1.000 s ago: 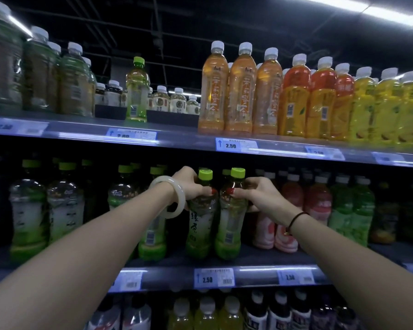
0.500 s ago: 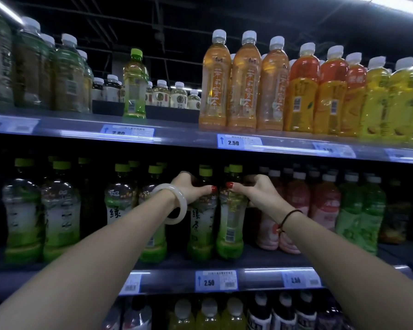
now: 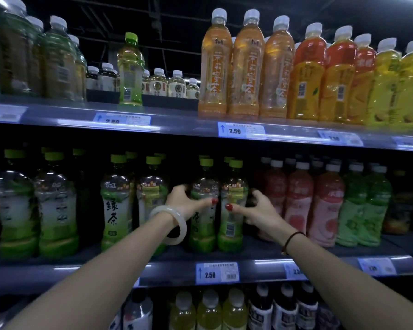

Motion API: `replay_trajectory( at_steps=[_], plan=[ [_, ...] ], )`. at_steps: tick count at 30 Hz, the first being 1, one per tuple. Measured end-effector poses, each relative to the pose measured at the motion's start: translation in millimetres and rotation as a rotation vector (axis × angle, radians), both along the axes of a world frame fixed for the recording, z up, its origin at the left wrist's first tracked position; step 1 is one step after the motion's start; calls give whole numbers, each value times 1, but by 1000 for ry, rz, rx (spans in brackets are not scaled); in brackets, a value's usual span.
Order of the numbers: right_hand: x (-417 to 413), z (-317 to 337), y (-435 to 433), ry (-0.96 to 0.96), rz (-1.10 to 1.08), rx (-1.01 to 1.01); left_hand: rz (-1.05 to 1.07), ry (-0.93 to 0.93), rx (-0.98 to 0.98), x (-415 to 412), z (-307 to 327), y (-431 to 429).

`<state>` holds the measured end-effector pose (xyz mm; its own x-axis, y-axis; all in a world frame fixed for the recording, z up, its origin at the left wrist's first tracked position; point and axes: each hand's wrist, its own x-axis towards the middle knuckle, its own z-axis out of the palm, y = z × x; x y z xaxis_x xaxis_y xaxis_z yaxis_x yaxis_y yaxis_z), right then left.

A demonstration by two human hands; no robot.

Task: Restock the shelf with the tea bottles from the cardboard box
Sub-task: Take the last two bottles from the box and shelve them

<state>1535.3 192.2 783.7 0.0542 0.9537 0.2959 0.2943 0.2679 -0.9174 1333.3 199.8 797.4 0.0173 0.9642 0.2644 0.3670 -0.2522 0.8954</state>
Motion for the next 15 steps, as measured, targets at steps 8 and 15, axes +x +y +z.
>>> replay_trajectory(
  at_steps=[8,15],
  plan=[
    [-6,-28,-1,-23,34,-32,-95,-30,-41,2,-46,1],
    [-2,-15,-13,-92,139,-61,-202,5,-48,-5,-44,-1]
  ],
)
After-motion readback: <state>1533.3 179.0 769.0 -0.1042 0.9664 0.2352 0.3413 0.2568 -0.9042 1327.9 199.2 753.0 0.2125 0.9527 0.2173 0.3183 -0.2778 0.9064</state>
